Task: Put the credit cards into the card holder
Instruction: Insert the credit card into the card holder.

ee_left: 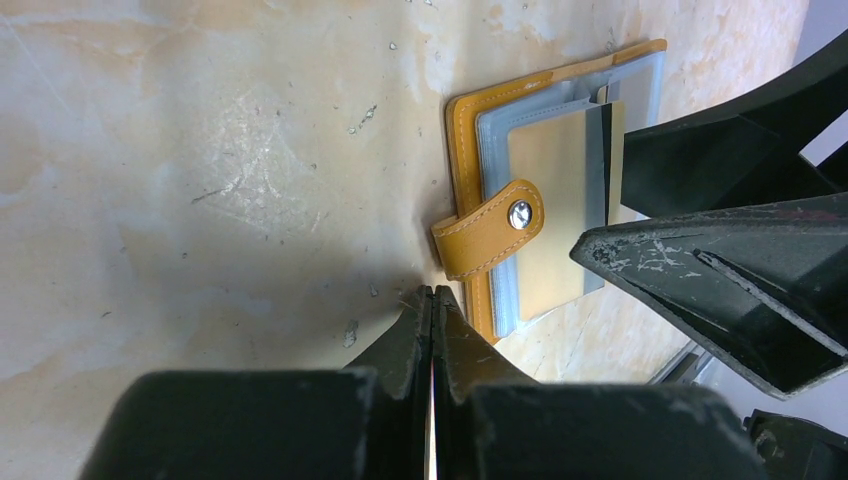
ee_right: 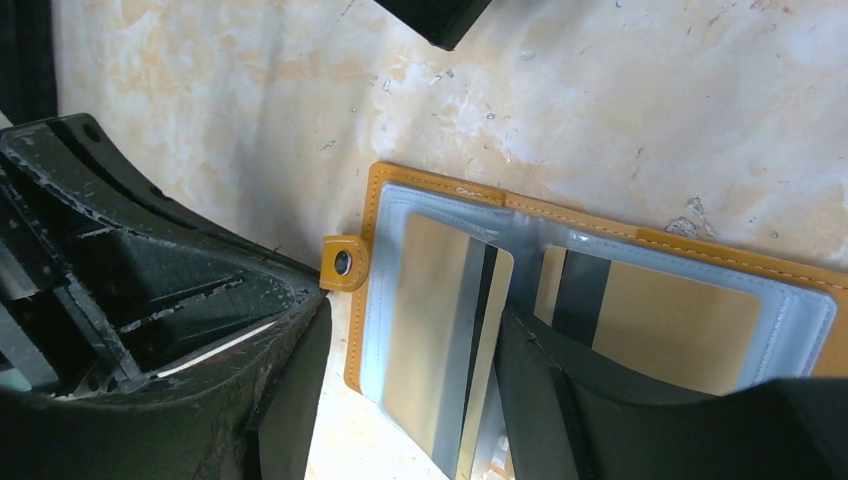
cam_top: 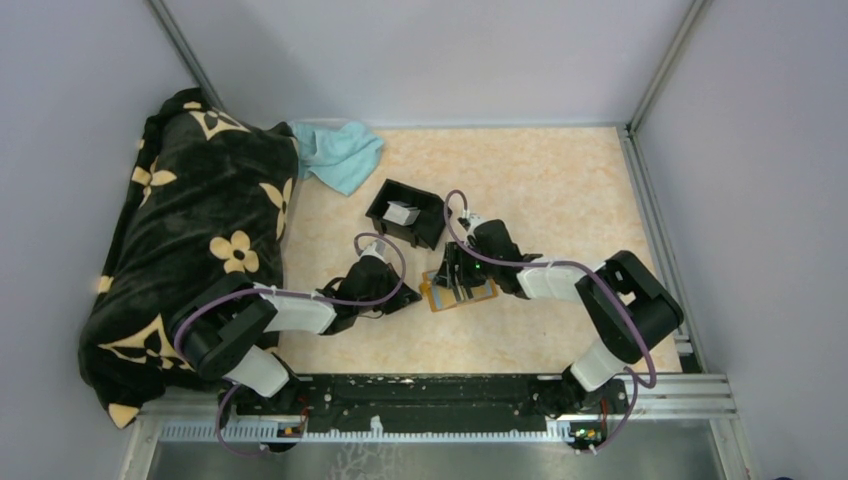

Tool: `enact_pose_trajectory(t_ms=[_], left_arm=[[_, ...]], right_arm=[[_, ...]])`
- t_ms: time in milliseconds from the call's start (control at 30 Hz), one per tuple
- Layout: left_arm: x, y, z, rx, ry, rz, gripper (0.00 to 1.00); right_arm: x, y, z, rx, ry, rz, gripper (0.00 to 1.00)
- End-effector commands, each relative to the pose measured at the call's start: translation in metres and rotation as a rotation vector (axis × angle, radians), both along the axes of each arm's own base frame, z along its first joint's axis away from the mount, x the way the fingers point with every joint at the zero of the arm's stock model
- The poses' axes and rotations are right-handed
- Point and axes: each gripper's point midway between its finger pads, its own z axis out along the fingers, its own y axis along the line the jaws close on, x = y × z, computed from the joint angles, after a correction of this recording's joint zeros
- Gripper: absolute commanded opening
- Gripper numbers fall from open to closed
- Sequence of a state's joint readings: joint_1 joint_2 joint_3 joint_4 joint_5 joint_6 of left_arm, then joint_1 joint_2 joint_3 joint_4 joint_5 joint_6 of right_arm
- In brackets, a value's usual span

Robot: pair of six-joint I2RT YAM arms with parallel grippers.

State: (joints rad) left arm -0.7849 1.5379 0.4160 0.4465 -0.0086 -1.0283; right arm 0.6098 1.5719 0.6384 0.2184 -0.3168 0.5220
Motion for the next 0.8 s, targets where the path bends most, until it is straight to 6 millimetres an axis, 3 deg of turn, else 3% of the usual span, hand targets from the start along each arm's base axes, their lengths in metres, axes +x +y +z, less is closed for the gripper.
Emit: enact_pose_trajectory(t_ms=[0, 500, 767], left_arm=[[-0.054, 0.084, -0.083, 0.372, 0.221, 0.023, 0.00], [-0.055, 0.076, -0.082, 0.343, 0.220, -0.009, 0.00], [-0.055, 0.072, -0.084, 0.327, 0.224, -0.023, 0.00]], right_arm=[[-0.011, -0.028, -0.028, -0.194, 0.041, -0.031, 0.60], [0.016, -0.042, -0.018, -0.283, -0.037, -0.138, 0.59], [0.019, -0.046, -0.018, -0.311, -0.046, -0.147, 0.58]])
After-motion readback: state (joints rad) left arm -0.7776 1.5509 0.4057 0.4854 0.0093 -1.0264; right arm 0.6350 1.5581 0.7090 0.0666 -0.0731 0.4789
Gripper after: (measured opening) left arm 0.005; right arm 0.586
